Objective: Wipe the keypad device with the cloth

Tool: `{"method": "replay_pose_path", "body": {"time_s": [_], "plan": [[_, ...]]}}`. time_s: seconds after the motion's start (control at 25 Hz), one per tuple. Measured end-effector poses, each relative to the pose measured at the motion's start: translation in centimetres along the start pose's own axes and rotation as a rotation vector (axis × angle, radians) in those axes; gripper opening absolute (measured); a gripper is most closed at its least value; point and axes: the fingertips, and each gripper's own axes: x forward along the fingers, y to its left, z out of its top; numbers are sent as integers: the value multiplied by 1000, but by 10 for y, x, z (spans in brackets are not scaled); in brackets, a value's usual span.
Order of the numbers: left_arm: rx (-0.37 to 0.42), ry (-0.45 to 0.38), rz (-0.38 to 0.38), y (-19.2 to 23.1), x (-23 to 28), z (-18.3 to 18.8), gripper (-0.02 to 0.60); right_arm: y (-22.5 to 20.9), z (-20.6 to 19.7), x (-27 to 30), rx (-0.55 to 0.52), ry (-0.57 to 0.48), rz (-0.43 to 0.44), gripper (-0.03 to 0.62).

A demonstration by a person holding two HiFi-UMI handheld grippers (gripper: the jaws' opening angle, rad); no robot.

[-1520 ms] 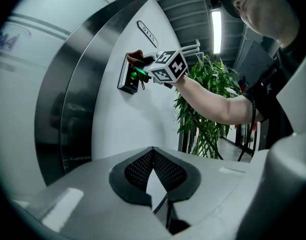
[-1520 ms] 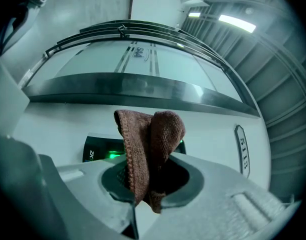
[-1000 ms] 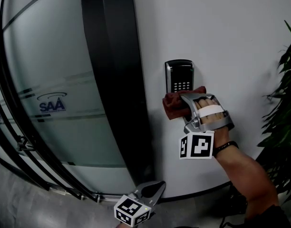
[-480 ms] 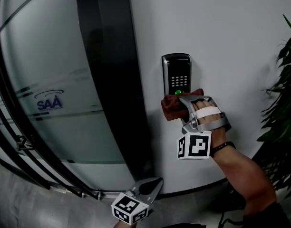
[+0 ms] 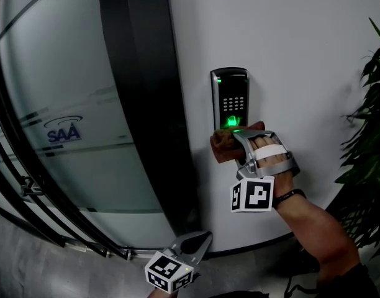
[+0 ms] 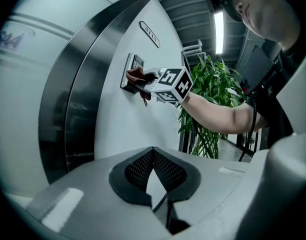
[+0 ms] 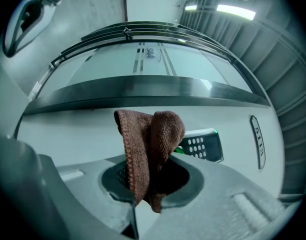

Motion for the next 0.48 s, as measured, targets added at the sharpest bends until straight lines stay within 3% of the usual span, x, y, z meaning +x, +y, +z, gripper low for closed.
{"method": "replay_pose_path", "body": {"time_s": [0.48], "plan": [[3, -5, -1, -4, -2, 1, 17, 26, 1, -3, 10, -2, 62, 54]]}}
